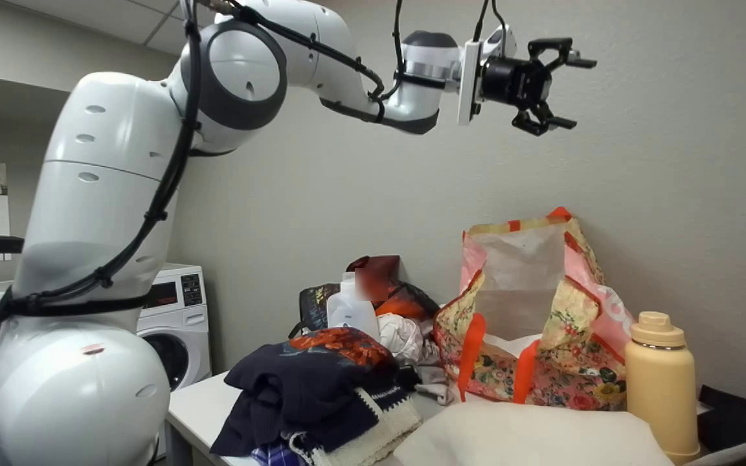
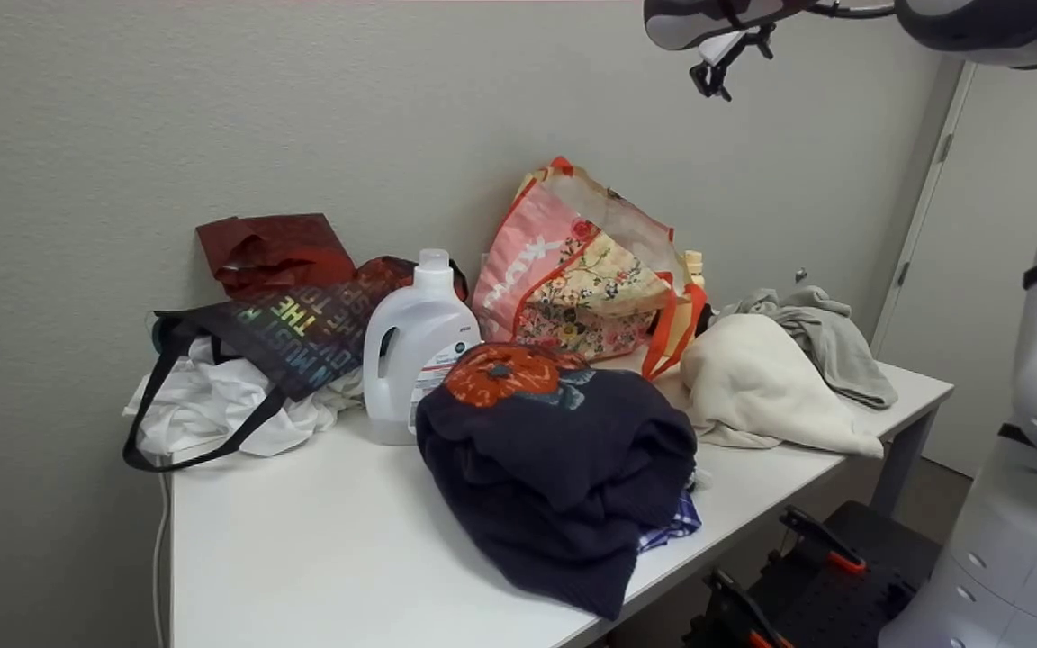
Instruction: Put the beige shirt in the bag
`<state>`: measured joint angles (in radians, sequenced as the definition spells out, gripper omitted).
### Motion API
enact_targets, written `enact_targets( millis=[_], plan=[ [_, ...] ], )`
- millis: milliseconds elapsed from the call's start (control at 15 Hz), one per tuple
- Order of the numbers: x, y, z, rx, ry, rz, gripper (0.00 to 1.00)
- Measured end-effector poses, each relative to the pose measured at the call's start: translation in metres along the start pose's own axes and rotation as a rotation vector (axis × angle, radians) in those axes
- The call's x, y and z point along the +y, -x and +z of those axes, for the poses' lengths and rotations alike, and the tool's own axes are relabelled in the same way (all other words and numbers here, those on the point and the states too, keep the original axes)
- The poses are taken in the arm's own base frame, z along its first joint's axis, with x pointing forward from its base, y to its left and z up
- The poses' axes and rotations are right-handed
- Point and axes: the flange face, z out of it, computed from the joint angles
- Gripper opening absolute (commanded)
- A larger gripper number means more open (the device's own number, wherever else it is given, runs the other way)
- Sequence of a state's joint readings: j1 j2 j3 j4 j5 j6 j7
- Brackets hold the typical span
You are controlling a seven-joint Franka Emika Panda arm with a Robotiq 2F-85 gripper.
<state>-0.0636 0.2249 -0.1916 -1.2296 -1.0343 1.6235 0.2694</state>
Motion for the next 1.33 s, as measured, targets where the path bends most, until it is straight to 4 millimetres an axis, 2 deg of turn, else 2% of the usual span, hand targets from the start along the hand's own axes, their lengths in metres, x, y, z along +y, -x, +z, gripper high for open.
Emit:
enact_targets(
  millis=[200, 533, 933, 1067, 1333],
  plan=[
    [-0.061, 0.02, 0.015, -0.043, -0.003, -0.071, 1.0],
    [-0.122, 0.072, 0.03, -0.116, -0.049, -0.209, 1.0],
    [-0.195, 0.146, 0.015, -0.134, -0.177, -0.381, 1.0],
    [-0.208, 0.158, 0.01, -0.107, -0.193, -0.415, 1.0],
    [-0.206, 0.16, 0.008, -0.102, -0.196, -0.413, 1.0]
  ],
)
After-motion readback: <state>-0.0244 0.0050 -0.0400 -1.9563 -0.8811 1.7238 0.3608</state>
